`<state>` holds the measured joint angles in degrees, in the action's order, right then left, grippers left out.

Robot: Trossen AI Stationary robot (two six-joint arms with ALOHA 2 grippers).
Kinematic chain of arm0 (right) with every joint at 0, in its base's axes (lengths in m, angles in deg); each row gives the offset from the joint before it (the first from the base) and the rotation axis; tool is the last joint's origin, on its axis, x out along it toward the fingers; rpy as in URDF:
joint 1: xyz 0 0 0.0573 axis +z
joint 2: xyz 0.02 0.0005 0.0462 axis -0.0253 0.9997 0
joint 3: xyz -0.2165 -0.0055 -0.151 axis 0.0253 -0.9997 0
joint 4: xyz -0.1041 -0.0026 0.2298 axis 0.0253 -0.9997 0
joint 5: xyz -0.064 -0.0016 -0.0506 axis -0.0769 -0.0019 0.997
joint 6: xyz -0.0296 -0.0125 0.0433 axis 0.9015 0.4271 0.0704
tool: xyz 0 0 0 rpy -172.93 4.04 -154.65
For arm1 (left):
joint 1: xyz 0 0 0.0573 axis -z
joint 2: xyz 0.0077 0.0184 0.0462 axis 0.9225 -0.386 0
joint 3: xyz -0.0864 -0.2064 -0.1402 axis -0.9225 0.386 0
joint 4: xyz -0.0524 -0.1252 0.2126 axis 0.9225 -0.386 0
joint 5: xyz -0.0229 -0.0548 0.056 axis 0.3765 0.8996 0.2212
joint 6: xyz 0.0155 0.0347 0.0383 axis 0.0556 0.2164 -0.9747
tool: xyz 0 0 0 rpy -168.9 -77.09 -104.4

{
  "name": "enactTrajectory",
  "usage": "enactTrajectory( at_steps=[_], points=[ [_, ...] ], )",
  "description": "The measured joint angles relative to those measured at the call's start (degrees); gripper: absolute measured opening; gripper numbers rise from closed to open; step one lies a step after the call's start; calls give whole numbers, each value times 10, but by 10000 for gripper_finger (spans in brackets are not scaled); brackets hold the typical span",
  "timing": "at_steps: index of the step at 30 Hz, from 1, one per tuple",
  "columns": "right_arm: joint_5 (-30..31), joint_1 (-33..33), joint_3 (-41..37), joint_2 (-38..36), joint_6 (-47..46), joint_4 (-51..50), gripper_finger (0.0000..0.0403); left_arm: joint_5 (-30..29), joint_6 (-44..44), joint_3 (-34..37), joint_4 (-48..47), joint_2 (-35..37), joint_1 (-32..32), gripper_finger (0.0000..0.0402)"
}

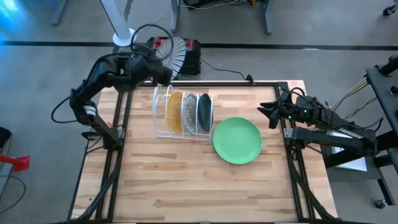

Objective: Sort dishes
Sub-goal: Put the blue plate in the dish rack

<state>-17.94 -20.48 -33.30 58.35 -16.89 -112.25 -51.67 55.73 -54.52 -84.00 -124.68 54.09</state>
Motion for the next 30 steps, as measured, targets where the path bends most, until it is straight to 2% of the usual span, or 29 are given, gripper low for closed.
enactTrajectory(
  at_steps=[3, 8, 18, 30],
  points=[
    [-4, 0, 0, 0, -4, 0, 149, 46, 0, 24, -1, 16, -41, 2],
    [-4, 0, -3, 0, -4, 0, 155, 60, 2, 80, -1, 34, -81, 2],
    [-4, 0, -18, 0, -8, 1, 148, 120, 20, 157, -1, 53, -87, 2],
    [-4, 0, -22, 0, -9, 3, 156, 133, 42, 209, 1, 54, -84, 2]
  ],
)
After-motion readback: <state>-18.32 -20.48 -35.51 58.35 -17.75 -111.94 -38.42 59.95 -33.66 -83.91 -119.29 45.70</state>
